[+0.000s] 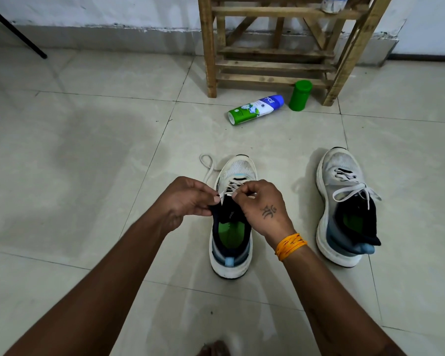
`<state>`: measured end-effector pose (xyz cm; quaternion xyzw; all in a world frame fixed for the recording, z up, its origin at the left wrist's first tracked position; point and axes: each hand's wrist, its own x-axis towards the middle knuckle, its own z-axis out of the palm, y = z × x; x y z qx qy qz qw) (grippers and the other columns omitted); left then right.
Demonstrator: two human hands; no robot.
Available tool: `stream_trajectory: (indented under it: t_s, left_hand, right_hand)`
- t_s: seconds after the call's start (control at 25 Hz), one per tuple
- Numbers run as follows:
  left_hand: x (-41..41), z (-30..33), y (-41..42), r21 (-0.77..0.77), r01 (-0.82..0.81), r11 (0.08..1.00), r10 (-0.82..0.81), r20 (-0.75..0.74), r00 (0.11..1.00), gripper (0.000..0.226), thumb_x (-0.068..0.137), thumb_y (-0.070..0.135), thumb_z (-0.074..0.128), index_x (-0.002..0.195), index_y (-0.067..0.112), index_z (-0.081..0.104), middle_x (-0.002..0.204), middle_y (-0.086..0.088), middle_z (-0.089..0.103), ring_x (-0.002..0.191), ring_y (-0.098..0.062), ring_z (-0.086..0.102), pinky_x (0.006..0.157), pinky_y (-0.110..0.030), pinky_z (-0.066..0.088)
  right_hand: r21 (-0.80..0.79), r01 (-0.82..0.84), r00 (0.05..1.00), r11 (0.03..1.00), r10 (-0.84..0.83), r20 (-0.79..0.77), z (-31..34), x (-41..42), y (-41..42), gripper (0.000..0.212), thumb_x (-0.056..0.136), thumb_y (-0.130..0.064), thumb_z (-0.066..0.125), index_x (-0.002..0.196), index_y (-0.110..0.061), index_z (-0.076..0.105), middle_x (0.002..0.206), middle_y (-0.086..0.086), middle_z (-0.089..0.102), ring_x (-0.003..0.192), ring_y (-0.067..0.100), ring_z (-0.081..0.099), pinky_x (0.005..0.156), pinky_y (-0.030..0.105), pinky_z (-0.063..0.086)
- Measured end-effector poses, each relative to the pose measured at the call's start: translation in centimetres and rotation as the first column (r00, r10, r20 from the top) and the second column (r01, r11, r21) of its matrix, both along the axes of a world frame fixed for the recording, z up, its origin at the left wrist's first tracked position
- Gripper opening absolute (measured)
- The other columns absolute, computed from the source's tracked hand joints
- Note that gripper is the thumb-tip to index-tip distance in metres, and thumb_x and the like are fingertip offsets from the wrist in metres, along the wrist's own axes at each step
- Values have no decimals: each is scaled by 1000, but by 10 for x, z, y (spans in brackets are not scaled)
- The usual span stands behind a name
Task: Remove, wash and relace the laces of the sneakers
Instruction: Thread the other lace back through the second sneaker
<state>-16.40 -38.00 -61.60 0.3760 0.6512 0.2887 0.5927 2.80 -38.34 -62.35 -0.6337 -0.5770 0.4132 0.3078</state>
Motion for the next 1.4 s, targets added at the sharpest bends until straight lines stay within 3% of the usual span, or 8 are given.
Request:
stream_trajectory:
  t_s: [0.44, 0.56, 0.68, 0.92, 1.08, 1.2, 1.28, 1.4]
  left_hand:
    - [8, -6, 2, 60, 20, 998, -19, -13, 1000, 20, 81, -4, 80, 99, -8, 74, 97, -28, 74, 79, -24, 74, 73, -35, 64]
    - [8, -8, 1, 92, 37, 995, -34, -32, 999, 18, 81, -4, 80, 97, -8, 75, 96, -29, 74, 81, -26, 74, 78, -38, 64]
    - [8, -7, 0, 135, 68, 989, -61, -55, 997, 16, 82, -4, 79, 96, -8, 75, 95, -29, 74, 80, -25, 73, 75, -35, 64]
    - [8, -6, 0, 194, 149, 970, -125, -131, 983, 12, 80, 0, 83, 92, 0, 78, 88, -20, 77, 88, -34, 76, 82, -42, 64]
    - [11, -5, -1, 244, 220, 945, -182, -167, 969, 12, 83, -2, 80, 94, 3, 80, 86, -14, 78, 87, -31, 77, 82, -37, 63]
    - [8, -4, 0, 241, 244, 939, -214, -144, 966, 10, 91, 4, 74, 100, 5, 79, 91, -12, 79, 88, -25, 76, 80, -33, 63]
    - [8, -9, 1, 228, 215, 950, -186, -143, 972, 13, 94, 3, 70, 103, 7, 78, 92, -13, 78, 85, -24, 76, 76, -31, 63]
    - [7, -17, 3, 258, 197, 946, -143, -215, 966, 11, 91, 0, 72, 93, 7, 79, 83, -14, 75, 73, -20, 74, 68, -30, 61]
  right_hand:
    - [20, -64, 986, 998, 60, 153, -15, -11, 6, 28, 79, -24, 62, 63, -2, 64, 64, 17, 62, 66, 34, 59, 58, 42, 50]
    - [36, -31, 981, 999, 23, 190, -16, -18, 3, 34, 77, -28, 57, 53, -5, 51, 54, 12, 49, 55, 29, 46, 51, 39, 39]
    - [44, 7, 974, 999, -17, 225, -15, -21, 3, 42, 83, -23, 61, 49, -15, 37, 57, 1, 36, 53, 17, 32, 56, 32, 23]
    - [-48, -22, 979, 999, 31, 202, -13, -20, 7, 35, 84, -20, 61, 55, -3, 50, 60, 20, 51, 56, 25, 40, 54, 40, 36]
    - [-191, -26, 993, 981, 47, 108, -16, -18, 15, 38, 82, -16, 63, 50, -13, 44, 51, 6, 41, 55, 24, 39, 53, 33, 30]
    - [-270, 2, 994, 963, -32, -106, -21, -13, 18, 26, 79, -19, 72, 56, -9, 65, 60, 7, 62, 60, 24, 56, 61, 46, 51]
    - [-257, 4, 984, 966, -49, -169, -23, -11, 14, 21, 84, -17, 78, 63, -18, 75, 70, 5, 74, 68, 21, 67, 75, 45, 59]
    - [-145, 41, 983, 989, -66, -171, -23, -12, 6, 14, 85, -17, 79, 73, -22, 80, 74, -4, 76, 76, 17, 73, 82, 43, 60]
